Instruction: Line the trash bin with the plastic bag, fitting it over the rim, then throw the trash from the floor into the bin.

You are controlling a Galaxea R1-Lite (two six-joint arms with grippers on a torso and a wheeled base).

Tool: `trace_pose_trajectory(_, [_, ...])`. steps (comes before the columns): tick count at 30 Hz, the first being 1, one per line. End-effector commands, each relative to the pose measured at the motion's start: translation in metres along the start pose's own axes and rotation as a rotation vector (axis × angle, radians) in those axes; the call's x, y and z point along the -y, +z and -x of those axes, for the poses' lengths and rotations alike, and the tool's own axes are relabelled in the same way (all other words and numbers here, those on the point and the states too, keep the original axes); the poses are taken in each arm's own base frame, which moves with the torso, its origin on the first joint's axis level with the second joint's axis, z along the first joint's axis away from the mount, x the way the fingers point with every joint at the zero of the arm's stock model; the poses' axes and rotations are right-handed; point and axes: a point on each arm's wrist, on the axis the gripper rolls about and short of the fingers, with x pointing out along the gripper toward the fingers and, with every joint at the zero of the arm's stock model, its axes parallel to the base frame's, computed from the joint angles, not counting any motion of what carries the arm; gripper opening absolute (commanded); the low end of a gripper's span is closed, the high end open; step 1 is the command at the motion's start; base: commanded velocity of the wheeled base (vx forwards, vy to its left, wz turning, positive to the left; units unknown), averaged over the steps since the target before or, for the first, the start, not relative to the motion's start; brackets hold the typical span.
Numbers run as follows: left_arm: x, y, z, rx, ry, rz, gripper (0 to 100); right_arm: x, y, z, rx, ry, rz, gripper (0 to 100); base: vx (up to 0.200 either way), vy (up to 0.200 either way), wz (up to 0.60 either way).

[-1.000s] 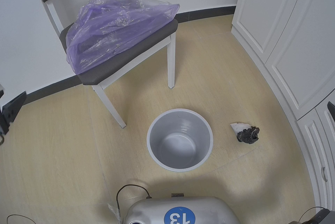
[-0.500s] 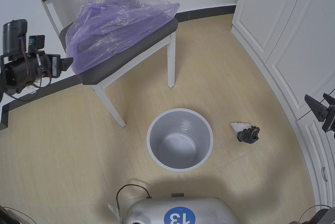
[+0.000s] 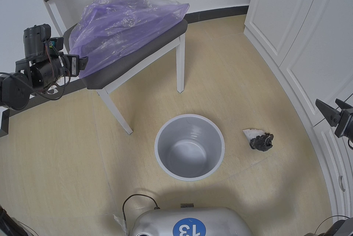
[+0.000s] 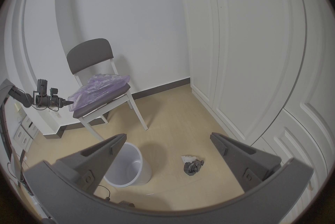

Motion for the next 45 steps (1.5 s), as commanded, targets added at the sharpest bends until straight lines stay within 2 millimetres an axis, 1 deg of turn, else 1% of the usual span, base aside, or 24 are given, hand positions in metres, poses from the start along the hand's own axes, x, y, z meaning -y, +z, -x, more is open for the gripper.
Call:
trace_pose_trajectory(1, [0.001,-0.002,-0.004,0.001,0.003,0.001,100,0.0,0.0,0.001,0.001,0.001,-0.001,100,0.0,0.0,0.0])
trace_pose_trajectory(8, [0.003,-0.004,-0.017,0.017,0.057,0.007,100,0.0,0.0,0.002,0.006,0.003,-0.002,100,0.0,0.0,0.0])
trace_pose_trajectory(18, [0.006,-0.004,-0.028,0.015,0.085,0.008,100,0.0,0.003,0.002,0.015,0.004,-0.004,100,0.0,0.0,0.0])
trace_pose_trajectory(19, [0.006,-0.005,-0.029,0.012,0.084,0.007,0,0.0,0.003,0.002,0.015,0.004,-0.004,100,0.0,0.0,0.0])
trace_pose_trajectory(29, [0.005,-0.007,-0.029,-0.008,0.129,0.004,0,-0.001,0.001,0.003,0.02,0.014,-0.022,100,0.0,0.0,0.0])
trace_pose_trajectory(31, [0.003,-0.002,-0.025,0.009,0.132,0.008,0,-0.006,0.0,0.004,0.028,0.058,-0.021,100,0.0,0.0,0.0])
trace_pose_trajectory(33, [0.004,0.008,-0.013,0.044,0.121,0.012,0,-0.013,-0.002,0.004,0.017,0.111,-0.021,100,0.0,0.0,0.0])
trace_pose_trajectory(34, [0.004,0.008,-0.013,0.044,0.121,0.012,0,-0.013,-0.002,0.004,0.017,0.111,-0.021,100,0.0,0.0,0.0])
trace_pose_trajectory(35, [0.015,0.026,0.014,0.104,0.067,0.018,0,-0.024,-0.005,0.005,-0.002,0.187,-0.019,100,0.0,0.0,0.0])
trace_pose_trajectory(39, [0.036,0.05,0.054,0.199,-0.046,0.036,0,-0.042,-0.012,0.004,-0.054,0.29,-0.034,100,0.0,0.0,0.0])
trace_pose_trajectory(40, [0.04,0.054,0.062,0.218,-0.07,0.04,0,-0.045,-0.014,0.002,-0.067,0.297,-0.037,100,0.0,0.0,0.0])
trace_pose_trajectory(41, [0.045,0.061,0.074,0.245,-0.105,0.039,0,-0.049,-0.017,0.0,-0.088,0.301,-0.046,100,0.0,0.0,0.0])
trace_pose_trajectory(42, [0.045,0.061,0.074,0.245,-0.105,0.039,0,-0.049,-0.017,0.0,-0.088,0.301,-0.046,100,0.0,0.0,0.0])
trace_pose_trajectory(43, [0.049,0.071,0.089,0.276,-0.143,0.017,0,-0.055,-0.022,-0.004,-0.118,0.296,-0.058,100,0.0,0.0,0.0])
trace_pose_trajectory(44, [0.049,0.072,0.09,0.278,-0.145,0.016,0,-0.056,-0.023,-0.004,-0.121,0.297,-0.06,100,0.0,0.0,0.0])
trace_pose_trajectory(45, [0.049,0.081,0.1,0.293,-0.164,-0.005,0,-0.06,-0.026,-0.009,-0.139,0.296,-0.068,100,0.0,0.0,0.0])
